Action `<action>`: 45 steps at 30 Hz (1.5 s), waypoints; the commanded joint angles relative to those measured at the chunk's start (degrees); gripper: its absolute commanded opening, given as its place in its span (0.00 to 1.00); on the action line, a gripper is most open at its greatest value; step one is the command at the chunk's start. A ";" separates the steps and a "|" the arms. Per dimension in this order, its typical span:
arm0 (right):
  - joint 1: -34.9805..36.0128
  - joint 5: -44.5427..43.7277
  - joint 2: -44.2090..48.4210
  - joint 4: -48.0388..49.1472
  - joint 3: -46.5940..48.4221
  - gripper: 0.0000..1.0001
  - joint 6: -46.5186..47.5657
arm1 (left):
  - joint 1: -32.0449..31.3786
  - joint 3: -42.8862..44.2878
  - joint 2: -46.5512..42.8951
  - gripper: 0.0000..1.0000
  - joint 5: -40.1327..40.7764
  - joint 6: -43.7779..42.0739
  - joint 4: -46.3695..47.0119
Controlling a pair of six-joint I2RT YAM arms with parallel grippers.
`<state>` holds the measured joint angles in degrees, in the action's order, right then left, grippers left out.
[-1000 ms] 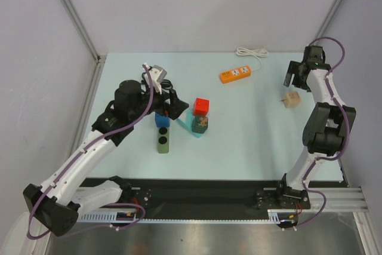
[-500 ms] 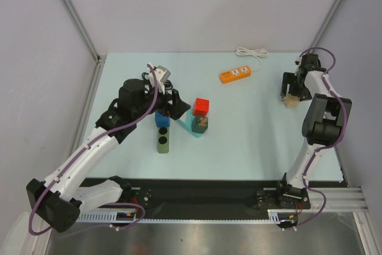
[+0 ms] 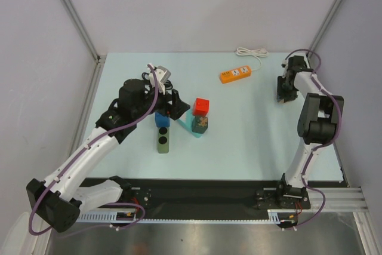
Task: Insert the plug
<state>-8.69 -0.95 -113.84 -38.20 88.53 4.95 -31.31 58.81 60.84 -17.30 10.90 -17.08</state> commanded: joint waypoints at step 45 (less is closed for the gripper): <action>-0.73 8.86 -3.94 0.31 7.46 0.49 5.95 | 0.46 -1.06 0.95 0.88 -0.63 -3.25 1.61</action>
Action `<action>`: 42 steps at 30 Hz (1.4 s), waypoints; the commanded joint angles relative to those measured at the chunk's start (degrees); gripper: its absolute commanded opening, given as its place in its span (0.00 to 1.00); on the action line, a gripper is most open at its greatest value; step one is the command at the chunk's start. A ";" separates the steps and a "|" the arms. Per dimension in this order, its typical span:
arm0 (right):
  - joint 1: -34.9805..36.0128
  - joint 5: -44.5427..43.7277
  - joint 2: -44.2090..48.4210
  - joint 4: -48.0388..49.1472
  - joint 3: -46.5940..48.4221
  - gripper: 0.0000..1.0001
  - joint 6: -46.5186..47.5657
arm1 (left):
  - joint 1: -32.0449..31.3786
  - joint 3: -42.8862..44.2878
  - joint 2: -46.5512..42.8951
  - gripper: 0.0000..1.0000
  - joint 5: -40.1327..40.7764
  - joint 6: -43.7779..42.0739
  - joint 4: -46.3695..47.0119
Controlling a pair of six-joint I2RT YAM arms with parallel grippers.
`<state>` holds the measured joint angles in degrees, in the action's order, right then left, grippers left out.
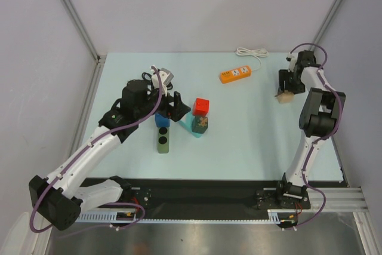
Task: Insert the plug
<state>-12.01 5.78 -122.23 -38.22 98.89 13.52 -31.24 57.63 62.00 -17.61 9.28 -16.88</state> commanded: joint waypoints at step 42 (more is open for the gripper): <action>-2.92 15.13 52.98 17.65 -36.49 1.00 -44.54 | -24.74 44.49 52.42 0.91 16.20 -16.91 -14.14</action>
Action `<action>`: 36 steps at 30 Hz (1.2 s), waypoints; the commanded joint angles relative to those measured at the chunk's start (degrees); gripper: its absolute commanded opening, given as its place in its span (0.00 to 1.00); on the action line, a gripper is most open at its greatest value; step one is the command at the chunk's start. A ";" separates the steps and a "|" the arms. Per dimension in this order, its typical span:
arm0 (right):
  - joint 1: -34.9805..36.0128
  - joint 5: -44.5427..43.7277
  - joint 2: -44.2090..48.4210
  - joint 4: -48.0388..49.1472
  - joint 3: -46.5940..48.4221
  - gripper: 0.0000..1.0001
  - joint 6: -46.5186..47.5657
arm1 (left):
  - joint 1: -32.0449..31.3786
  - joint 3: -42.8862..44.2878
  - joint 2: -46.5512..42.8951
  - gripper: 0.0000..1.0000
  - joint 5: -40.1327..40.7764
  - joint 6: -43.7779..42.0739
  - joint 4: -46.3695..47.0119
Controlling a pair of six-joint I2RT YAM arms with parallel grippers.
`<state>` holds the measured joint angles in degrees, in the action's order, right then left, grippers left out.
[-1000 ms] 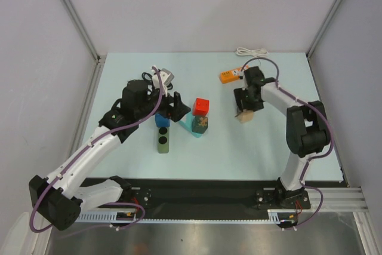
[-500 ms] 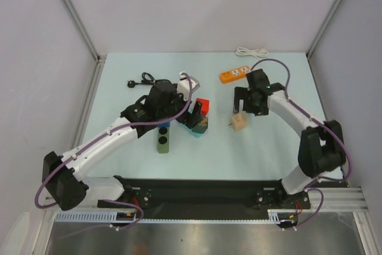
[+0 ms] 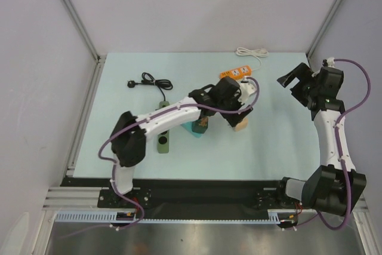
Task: Insert the plug
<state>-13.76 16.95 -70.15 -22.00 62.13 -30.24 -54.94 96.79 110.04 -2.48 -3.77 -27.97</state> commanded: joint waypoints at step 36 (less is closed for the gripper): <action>8.13 21.77 0.28 7.40 3.09 0.96 16.33 | 8.70 4.03 -3.23 0.00 -26.24 -3.96 -6.93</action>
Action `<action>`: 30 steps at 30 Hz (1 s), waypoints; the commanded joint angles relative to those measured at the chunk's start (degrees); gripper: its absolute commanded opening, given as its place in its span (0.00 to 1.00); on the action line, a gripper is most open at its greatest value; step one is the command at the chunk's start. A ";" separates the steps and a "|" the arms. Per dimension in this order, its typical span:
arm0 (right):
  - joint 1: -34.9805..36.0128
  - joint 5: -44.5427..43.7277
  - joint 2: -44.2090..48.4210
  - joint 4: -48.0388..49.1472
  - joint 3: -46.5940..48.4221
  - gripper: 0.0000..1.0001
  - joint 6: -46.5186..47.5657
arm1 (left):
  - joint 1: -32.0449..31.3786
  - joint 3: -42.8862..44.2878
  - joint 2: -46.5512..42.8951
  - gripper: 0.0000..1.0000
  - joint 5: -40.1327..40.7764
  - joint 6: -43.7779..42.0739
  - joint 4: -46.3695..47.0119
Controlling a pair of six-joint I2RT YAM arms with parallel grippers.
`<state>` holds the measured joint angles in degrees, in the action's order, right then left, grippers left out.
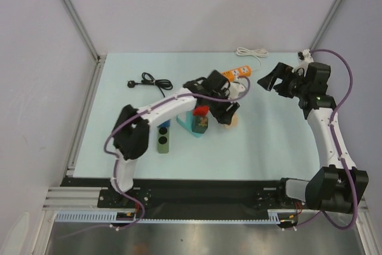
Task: Insert the plug
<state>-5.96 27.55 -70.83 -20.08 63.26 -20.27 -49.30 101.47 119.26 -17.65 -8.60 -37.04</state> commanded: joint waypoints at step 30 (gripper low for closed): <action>20.73 27.90 2.26 -12.55 10.56 1.00 30.56 | 9.31 -12.80 -33.66 0.00 -30.51 -0.01 0.91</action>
<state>16.73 55.22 -71.48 -32.08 71.48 10.57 -40.21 86.65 86.30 -44.27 -7.09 -40.49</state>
